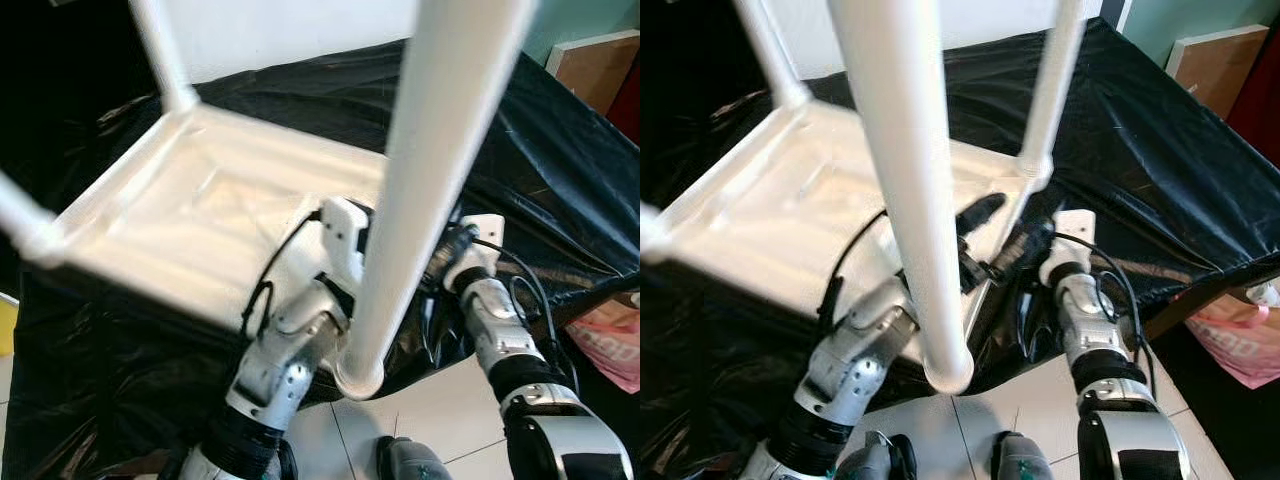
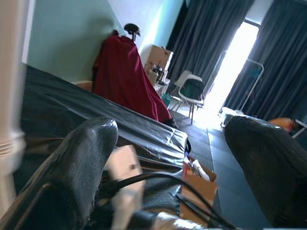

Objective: Building children table

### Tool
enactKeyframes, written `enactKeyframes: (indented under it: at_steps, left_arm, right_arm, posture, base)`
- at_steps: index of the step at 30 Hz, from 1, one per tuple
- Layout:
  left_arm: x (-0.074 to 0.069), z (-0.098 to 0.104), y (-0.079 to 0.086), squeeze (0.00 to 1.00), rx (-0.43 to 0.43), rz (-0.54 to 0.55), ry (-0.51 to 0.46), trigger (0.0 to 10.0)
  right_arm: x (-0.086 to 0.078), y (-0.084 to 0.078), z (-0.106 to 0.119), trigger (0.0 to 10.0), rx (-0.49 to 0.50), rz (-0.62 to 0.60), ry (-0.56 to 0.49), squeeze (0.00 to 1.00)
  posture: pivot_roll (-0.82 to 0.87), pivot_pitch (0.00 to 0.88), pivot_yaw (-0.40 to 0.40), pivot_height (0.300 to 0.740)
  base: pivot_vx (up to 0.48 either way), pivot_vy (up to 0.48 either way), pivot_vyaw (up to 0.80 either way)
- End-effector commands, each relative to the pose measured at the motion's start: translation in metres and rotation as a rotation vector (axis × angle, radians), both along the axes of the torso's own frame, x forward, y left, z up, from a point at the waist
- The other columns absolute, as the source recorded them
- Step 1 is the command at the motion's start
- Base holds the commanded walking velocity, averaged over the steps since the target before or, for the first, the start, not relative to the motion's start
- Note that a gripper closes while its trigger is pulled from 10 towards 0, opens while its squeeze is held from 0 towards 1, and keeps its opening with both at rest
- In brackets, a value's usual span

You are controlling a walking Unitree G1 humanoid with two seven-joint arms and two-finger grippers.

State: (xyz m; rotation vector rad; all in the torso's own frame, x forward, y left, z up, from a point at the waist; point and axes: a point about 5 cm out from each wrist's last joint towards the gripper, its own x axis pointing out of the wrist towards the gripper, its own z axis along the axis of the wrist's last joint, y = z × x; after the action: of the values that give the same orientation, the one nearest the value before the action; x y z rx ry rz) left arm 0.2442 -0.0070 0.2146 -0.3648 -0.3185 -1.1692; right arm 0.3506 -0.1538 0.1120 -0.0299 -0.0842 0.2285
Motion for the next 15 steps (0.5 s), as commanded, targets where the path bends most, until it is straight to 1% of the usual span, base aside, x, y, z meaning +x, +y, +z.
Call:
enactKeyframes:
  at_steps: [1,2,3,4,5,7,8,10,11,12,14,15]
  left_arm:
    - [-0.001,-0.004,-0.002,0.00,0.033,-0.028,-0.011,10.0]
    - [0.005,-0.007,0.004,0.00,0.055,0.011,-0.015,10.0]
    - [0.005,-0.007,0.004,0.00,0.055,0.011,-0.015,10.0]
    - [0.014,-0.011,0.014,0.00,0.089,0.066,-0.028,10.0]
    - [0.020,-0.013,0.021,0.00,0.112,0.104,-0.038,10.0]
    - [0.030,-0.014,0.036,0.00,0.140,0.162,-0.042,10.0]
    - [0.032,-0.014,0.040,0.00,0.145,0.174,-0.042,10.0]
    - [0.033,-0.014,0.042,0.00,0.149,0.182,-0.043,10.0]
    - [0.034,-0.014,0.046,0.00,0.162,0.191,-0.049,10.0]
    - [0.034,-0.014,0.046,0.00,0.162,0.191,-0.049,10.0]
    - [0.035,-0.018,0.061,0.00,0.217,0.191,-0.052,10.0]
    - [0.035,-0.018,0.061,0.00,0.217,0.191,-0.052,10.0]
  right_arm:
    - [0.000,0.008,-0.002,10.0,-0.024,0.026,0.002,0.00]
    - [0.000,-0.003,-0.001,10.0,-0.026,-0.037,-0.009,0.00]
    - [0.000,-0.003,-0.001,10.0,-0.026,-0.037,-0.009,0.00]
    - [-0.002,-0.017,-0.001,10.0,-0.023,-0.117,-0.015,0.00]
    - [-0.003,-0.026,-0.001,10.0,-0.021,-0.171,-0.020,0.00]
    - [-0.007,-0.044,-0.001,10.0,-0.018,-0.249,-0.033,0.00]
    - [-0.009,-0.049,-0.001,10.0,-0.014,-0.267,-0.036,0.00]
    - [-0.009,-0.052,-0.002,10.0,-0.009,-0.276,-0.038,0.00]
    - [-0.011,-0.056,-0.001,10.0,-0.012,-0.297,-0.049,0.00]
    - [-0.011,-0.056,-0.001,10.0,-0.012,-0.297,-0.049,0.00]
    - [-0.018,-0.068,0.003,10.0,-0.005,-0.337,-0.085,0.00]
    - [-0.018,-0.068,0.003,10.0,-0.005,-0.337,-0.085,0.00]
  posture:
    - [-0.04,0.165,0.075,0.740]
    - [-0.04,0.167,0.074,0.740]
    - [-0.04,0.167,0.074,0.740]
    - [-0.04,0.169,0.073,0.740]
    - [-0.04,0.169,0.073,0.740]
    - [-0.04,0.170,0.074,0.740]
    - [-0.05,0.171,0.075,0.740]
    - [-0.05,0.171,0.075,0.740]
    - [-0.05,0.170,0.074,0.740]
    - [-0.05,0.170,0.074,0.740]
    - [-0.05,0.171,0.073,0.740]
    - [-0.05,0.171,0.073,0.740]
  base:
    - [0.000,0.000,0.00]
    - [0.000,0.000,0.00]
    - [0.000,0.000,0.00]
    - [0.000,0.000,0.00]
    - [0.000,0.000,0.00]
    - [0.000,0.000,0.00]
    - [0.000,0.000,0.00]
    - [0.000,0.000,0.00]
    - [0.000,0.000,0.00]
    - [0.000,0.000,0.00]
    - [0.000,0.000,0.00]
    - [0.000,0.000,0.00]
